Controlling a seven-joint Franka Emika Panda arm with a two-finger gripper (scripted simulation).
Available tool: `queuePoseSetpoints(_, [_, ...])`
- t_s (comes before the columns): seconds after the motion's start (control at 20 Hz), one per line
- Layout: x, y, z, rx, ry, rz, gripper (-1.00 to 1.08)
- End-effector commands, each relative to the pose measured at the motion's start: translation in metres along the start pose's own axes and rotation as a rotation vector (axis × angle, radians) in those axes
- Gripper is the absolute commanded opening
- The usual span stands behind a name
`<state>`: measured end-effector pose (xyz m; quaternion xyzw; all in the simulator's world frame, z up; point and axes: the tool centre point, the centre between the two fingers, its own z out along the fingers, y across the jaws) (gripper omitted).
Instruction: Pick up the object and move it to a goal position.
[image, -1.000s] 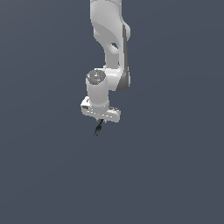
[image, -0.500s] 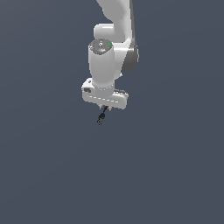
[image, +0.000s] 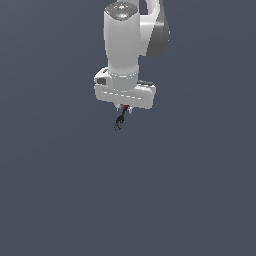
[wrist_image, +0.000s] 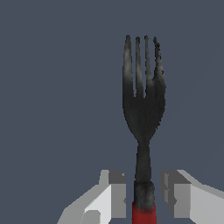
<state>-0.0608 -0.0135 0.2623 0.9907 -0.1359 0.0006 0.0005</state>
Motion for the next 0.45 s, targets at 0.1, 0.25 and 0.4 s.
queuePoseSetpoints(0.1, [-0.001, -0.005, -0.020, 0.000, -0.001, 0.000, -1.00])
queuePoseSetpoints(0.25, [-0.001, -0.007, -0.027, 0.000, -0.001, 0.000, -1.00])
queuePoseSetpoints(0.4, [-0.001, -0.007, -0.029, 0.001, -0.001, 0.000, -1.00])
